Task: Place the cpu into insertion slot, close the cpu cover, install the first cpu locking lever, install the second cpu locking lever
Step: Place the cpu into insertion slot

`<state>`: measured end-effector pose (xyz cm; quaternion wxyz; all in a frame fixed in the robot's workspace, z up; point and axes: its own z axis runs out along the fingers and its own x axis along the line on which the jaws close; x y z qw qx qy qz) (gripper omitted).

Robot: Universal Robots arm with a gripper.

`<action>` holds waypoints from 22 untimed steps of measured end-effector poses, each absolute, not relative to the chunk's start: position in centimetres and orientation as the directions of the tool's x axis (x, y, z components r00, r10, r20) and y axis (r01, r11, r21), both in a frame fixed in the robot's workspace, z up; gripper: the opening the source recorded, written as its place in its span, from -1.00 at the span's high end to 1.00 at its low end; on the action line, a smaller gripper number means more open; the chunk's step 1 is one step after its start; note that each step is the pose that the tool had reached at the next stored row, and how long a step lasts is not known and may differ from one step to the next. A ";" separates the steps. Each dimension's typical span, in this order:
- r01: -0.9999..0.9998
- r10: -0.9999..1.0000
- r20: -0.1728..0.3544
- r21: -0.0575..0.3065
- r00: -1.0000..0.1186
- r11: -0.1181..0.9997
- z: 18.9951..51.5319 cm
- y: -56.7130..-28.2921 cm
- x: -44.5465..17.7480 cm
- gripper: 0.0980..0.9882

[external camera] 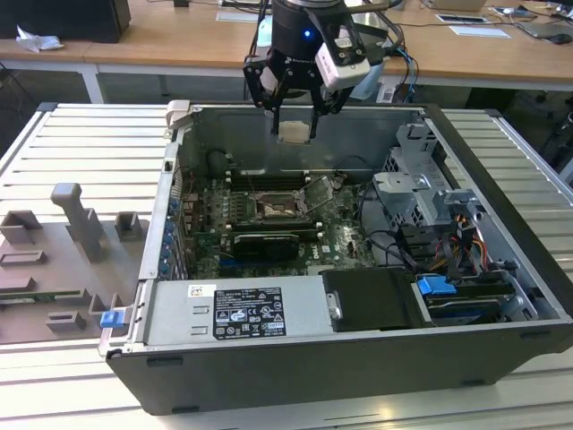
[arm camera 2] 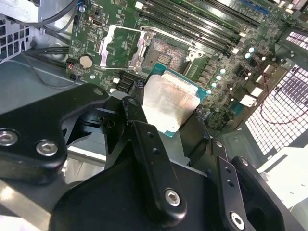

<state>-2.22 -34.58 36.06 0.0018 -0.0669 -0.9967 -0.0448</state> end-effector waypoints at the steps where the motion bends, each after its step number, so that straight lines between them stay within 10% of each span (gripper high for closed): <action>1: 0.136 0.135 0.010 0.089 -0.991 0.987 36.1 -34.6 -2.2 0.01; 22: 0.189 0.189 0.009 0.089 -0.982 0.978 36.1 -34.6 -2.2 0.01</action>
